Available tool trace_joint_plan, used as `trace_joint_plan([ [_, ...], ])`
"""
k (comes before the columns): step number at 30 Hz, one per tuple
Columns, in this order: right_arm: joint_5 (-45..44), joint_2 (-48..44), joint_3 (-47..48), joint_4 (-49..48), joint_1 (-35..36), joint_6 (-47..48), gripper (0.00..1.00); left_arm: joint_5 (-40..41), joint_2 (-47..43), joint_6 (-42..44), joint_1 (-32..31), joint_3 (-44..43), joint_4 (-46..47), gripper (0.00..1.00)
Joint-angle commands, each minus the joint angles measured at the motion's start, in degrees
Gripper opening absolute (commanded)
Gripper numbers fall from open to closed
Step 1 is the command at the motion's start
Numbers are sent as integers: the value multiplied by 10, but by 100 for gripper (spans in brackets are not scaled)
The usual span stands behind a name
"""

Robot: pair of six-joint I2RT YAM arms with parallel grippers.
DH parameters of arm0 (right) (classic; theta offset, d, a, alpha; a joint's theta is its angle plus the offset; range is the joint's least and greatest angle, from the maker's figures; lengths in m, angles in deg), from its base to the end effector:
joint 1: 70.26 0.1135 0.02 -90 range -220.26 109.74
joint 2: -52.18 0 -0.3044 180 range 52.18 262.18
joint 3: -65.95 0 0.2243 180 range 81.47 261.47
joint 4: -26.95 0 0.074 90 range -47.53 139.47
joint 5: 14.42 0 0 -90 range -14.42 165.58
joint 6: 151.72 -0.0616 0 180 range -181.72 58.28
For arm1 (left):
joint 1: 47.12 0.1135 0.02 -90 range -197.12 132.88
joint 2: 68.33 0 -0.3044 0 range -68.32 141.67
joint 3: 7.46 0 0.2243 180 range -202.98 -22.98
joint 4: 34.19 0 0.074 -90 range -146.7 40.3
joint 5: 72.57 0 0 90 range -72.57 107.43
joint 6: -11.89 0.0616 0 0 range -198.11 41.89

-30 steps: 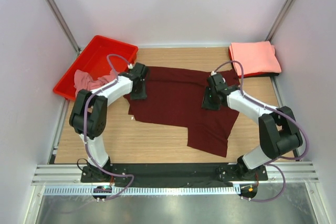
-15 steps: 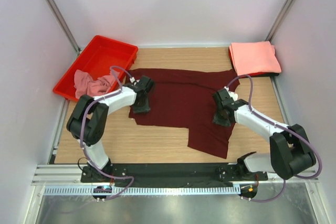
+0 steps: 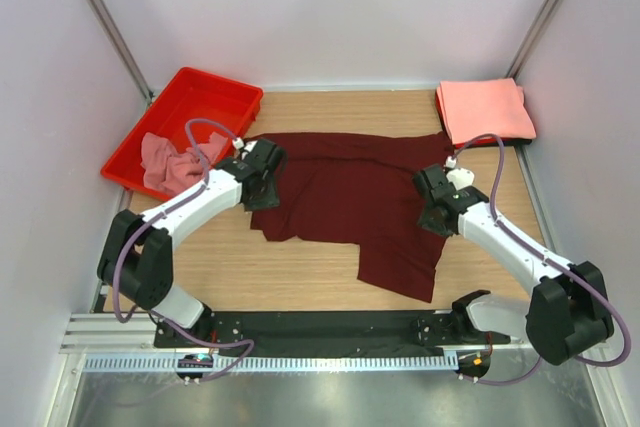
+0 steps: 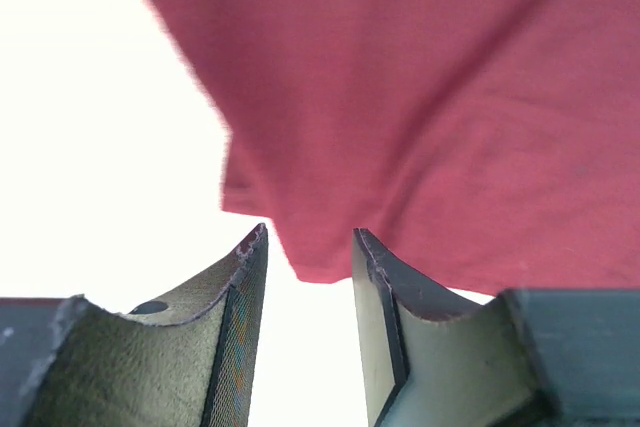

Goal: Fold and stack the t-shirts
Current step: Fold the tshirt

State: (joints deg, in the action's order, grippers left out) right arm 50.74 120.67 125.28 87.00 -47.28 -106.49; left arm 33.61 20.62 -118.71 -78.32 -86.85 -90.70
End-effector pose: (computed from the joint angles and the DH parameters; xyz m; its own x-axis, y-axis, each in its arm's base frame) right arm 0.1721 0.0449 0.2395 -0.7639 0.3703 -0.5286 0.4521 0.8915 -0.0288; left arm 0.2566 -0.1353 0.2589 -0.8545 -0.2132 -0.4737 -0.2045 0.9763 -0.0706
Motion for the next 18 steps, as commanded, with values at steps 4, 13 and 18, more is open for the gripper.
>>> trace_joint_plan([
  [4, 53, 27, 58, -81, -1, 36, 36, 17, -10, -40, 61, 93, 26, 37],
  [13, 61, 53, 41, -104, -1, 57, 36, 14, 25, -49, 73, 103, 77, 37],
  [18, 56, 51, 33, -112, -1, 64, 36, 15, 60, -51, 72, 115, 85, 36],
])
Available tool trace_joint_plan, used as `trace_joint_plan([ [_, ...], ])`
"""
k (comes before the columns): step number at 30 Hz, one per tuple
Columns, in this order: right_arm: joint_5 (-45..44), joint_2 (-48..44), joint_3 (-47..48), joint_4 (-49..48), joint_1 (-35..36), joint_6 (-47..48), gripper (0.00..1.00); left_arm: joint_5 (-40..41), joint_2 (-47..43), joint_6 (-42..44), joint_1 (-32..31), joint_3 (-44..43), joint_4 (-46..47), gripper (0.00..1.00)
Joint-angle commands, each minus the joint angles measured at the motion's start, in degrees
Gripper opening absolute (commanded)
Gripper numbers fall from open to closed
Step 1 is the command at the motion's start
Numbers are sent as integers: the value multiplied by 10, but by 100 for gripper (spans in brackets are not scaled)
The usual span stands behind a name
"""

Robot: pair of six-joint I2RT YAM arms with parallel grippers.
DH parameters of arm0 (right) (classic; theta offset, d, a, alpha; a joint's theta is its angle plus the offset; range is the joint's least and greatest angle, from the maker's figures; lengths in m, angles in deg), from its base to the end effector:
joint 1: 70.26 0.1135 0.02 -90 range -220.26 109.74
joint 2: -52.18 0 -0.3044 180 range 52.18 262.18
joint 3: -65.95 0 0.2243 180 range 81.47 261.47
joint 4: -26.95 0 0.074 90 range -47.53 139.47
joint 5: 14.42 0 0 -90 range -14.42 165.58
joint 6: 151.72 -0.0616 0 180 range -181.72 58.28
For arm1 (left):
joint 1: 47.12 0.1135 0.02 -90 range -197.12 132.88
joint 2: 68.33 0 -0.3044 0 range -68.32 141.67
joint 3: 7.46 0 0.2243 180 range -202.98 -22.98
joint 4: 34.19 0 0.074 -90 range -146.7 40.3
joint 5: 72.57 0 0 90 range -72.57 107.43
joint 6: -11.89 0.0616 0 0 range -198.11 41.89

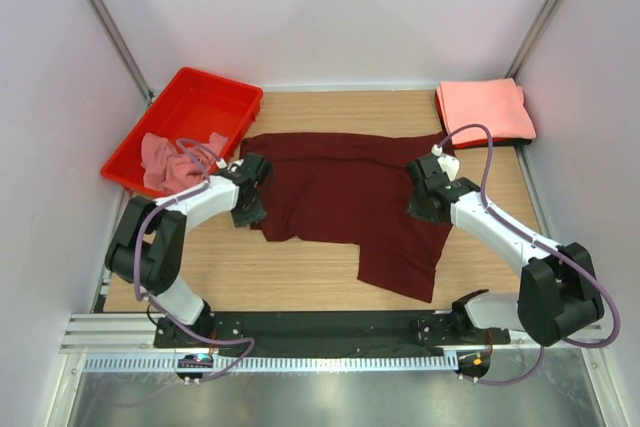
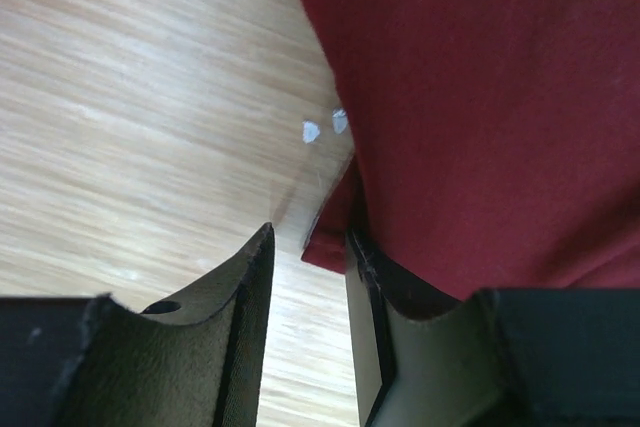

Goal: Fold and stack the t-shirts
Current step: Fold the tshirt

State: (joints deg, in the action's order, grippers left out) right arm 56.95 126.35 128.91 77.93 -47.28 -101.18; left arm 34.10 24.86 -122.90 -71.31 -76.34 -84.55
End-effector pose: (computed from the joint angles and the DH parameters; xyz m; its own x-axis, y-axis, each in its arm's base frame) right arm 0.2091 0.0673 0.2457 -0.7766 0.3248 -0.5398 0.3378 0.9379 0.0784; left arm 0.2595 -0.0972 0.1968 -0.8522 -0.3571 -0.3825 -0.3903 0.9206 0.0101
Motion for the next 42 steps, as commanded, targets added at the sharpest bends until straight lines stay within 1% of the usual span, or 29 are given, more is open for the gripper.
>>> trace_joint_plan([
  [1, -7, -6, -2, -20, 0, 13, 35, 12, 22, -10, 3, 9, 22, 35],
  [4, -17, -4, 2, -15, -3, 15, 35, 26, 29, -16, 2, 0, 2, 21],
  [5, -18, -4, 4, -11, -5, 14, 36, 34, 30, -19, 3, -6, -11, 10],
  [6, -20, -3, 5, -4, -7, 11, 35, 42, 27, -20, 2, -12, -40, 5],
  [7, -25, -1, 7, 2, -19, 8, 36, 70, 23, -20, 3, -25, -55, 1],
  [10, -30, 8, 12, 29, -45, -15, 36, 114, 1, -28, 3, -39, -109, 0],
  [11, -12, 10, 9, 29, -68, -16, 36, 135, -5, -29, 4, -38, -115, 0],
  [15, 31, 17, 0, 36, -133, -14, 38, 141, -16, -42, 7, -27, -136, 0],
  [18, 20, 20, 6, 43, -162, -25, 38, 154, -24, -55, 7, -7, -144, 0],
  [20, 12, 38, 18, 48, -174, -31, 39, 172, -35, -76, 7, -3, -159, 0],
  [21, 8, 45, 26, 52, -185, -36, 40, 193, -41, -80, 7, -8, -174, 1],
  [22, 11, 53, 29, 53, -192, -36, 40, 204, -47, -88, 8, -10, -182, 2],
  [23, 16, 62, 31, 52, -197, -39, 41, 214, -62, -90, 7, -16, -188, 11],
  [25, 43, 60, 27, 38, -210, -33, 42, 227, -75, -88, 7, -35, -201, 22],
  [26, 53, 55, 21, 30, -211, -26, 43, 222, -82, -74, 8, -43, -200, 30],
  [28, 80, 37, -1, 6, -211, -13, 43, 204, -97, -64, 7, -73, -200, 38],
  [29, 86, 31, -9, 1, -211, -11, 44, 194, -101, -44, 2, -80, -196, 44],
  [31, 98, 23, -30, -5, -212, -7, 45, 158, -118, -27, -6, -93, -169, 53],
  [33, 102, 23, -47, -6, -211, -4, 46, 124, -124, -7, -17, -94, -131, 56],
  [34, 101, 25, -52, -5, -212, -4, 47, 86, -124, -2, -20, -94, -118, 57],
  [35, 100, 25, -55, -4, -212, -5, 47, 71, -120, 4, -20, -94, -95, 57],
  [38, 95, 26, -69, 0, -215, -16, 47, 33, -100, 11, -22, -97, -66, 58],
  [40, 78, 30, -70, 10, -219, -22, 45, 14, -82, 18, -24, -100, -53, 57],
  [42, 45, 34, -67, 28, -223, -27, 41, -1, -71, 23, -31, -104, -48, 57],
])
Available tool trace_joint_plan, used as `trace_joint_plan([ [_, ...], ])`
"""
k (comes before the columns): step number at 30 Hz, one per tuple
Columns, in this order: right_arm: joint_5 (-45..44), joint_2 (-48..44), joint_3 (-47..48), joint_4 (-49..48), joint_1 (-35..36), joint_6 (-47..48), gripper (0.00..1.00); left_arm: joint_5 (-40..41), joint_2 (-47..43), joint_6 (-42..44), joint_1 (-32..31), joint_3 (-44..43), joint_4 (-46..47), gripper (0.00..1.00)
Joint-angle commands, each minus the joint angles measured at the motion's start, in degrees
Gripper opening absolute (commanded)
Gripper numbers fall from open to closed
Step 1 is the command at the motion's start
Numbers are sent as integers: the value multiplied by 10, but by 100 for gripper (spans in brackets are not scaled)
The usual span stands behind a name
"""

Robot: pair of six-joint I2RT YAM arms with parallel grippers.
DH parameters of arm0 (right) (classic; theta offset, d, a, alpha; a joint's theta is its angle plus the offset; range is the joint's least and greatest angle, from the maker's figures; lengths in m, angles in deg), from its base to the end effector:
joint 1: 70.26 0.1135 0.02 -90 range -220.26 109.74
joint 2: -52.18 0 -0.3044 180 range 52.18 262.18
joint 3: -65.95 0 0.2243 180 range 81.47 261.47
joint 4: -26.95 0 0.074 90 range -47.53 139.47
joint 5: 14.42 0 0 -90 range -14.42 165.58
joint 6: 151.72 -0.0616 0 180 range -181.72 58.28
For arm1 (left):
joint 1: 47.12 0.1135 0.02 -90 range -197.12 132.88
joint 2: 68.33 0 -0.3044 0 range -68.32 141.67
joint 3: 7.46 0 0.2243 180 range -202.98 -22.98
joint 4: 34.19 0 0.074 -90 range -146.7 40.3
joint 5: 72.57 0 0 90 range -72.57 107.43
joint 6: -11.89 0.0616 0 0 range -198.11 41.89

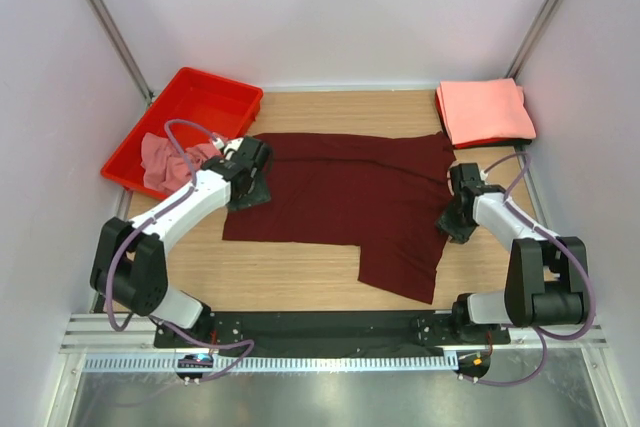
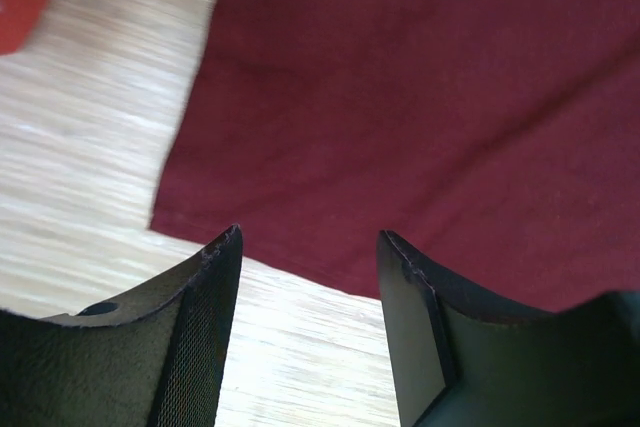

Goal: Fold and stack the t-shirts
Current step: Fold the tshirt

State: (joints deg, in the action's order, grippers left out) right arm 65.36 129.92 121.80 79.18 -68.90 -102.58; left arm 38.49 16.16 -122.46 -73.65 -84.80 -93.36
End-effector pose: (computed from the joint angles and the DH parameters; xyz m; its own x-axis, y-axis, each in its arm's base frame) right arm 0.2005 -0.0062 0.1978 -0.7108 0.6271 -0.3186 0.6481 0.7599 0.0499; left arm 0.2480 -0.0991 0.2682 -0.7870 -0.3362 -0.5172 -0.3670 0.9291 -0.0454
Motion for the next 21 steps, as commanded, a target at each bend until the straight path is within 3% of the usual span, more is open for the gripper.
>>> trace_joint_plan([
  [1, -48, 1, 4, 19, -23, -16, 39, -45, 19, 21, -12, -22, 40, 57],
  [5, -82, 1, -4, 38, -38, -33, 36, -29, 17, 19, -36, -11, 36, 57],
  [8, -107, -7, -20, 45, -49, -47, 37, 48, 28, 19, -68, -11, 17, 58],
  [13, -154, -37, -20, 66, -83, -65, 38, 11, 52, 9, -71, 10, 32, 58],
  [21, -94, -89, 15, 75, -109, -29, 38, 22, 97, -41, -70, 64, 67, 58],
])
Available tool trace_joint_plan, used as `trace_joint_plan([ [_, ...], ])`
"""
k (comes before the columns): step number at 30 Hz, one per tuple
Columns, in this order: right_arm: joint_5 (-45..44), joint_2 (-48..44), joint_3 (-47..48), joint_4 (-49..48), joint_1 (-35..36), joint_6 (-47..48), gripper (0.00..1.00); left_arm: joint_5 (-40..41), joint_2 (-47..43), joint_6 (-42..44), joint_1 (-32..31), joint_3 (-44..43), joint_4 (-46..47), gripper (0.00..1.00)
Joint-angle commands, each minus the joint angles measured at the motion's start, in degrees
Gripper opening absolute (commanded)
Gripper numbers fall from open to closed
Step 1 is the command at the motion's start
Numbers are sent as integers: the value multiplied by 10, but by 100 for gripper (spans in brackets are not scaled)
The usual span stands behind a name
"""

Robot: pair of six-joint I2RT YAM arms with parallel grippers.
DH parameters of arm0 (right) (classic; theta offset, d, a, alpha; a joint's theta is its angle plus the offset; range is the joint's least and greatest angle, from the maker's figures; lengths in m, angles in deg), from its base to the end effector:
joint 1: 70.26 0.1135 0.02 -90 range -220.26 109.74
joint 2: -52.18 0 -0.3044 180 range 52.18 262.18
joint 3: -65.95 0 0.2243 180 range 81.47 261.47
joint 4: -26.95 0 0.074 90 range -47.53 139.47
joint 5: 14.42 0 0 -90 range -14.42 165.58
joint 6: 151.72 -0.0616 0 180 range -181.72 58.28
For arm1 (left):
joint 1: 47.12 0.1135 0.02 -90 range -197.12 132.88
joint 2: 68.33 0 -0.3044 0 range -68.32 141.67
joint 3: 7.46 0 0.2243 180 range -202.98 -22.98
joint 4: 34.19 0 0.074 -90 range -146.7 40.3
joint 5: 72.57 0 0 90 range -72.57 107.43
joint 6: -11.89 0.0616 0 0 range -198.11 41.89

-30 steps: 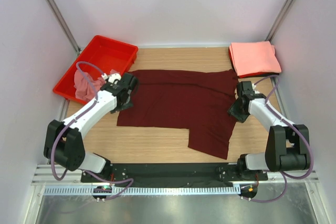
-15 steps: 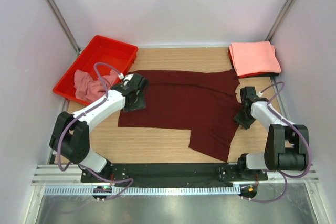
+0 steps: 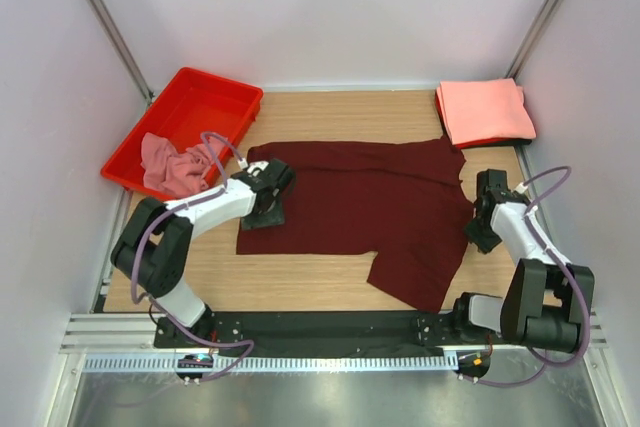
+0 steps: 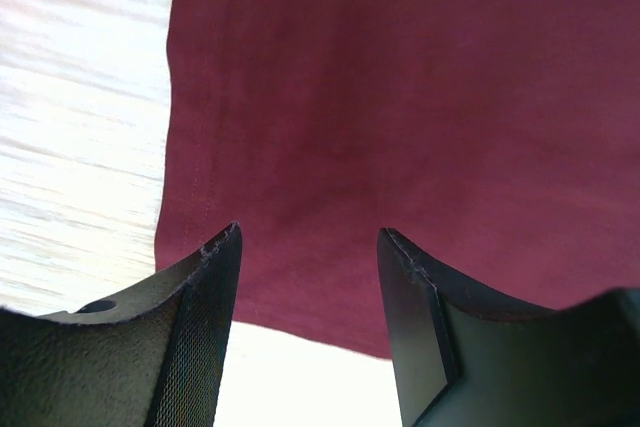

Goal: Fold and stack the t-shirts
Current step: Fold the tshirt

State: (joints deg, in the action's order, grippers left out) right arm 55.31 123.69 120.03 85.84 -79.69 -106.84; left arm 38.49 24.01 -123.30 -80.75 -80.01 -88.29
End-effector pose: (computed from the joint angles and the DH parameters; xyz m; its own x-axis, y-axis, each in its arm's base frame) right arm 0.1629 -0.0487 0.2070 -0.5102 0.7585 -0.4054 0.8447 0.5307 -0.0699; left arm 0.2454 -0.1366 0.2154 -0.8715 -0.2154 -0.4405 -0.2618 0.9640 0.0464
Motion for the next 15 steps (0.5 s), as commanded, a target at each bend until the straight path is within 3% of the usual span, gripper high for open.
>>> trace_joint_plan([
  [1, 10, -37, 40, 8, 0, 17, 39, 25, 30, -36, 1, 21, 20, 57],
  [8, 59, -5, 75, -39, 0, 31, 39, 55, 58, -66, 2, 37, -7, 54],
  [15, 65, 71, 10, -102, 0, 1, 39, 74, 33, -81, 2, 45, -33, 55],
])
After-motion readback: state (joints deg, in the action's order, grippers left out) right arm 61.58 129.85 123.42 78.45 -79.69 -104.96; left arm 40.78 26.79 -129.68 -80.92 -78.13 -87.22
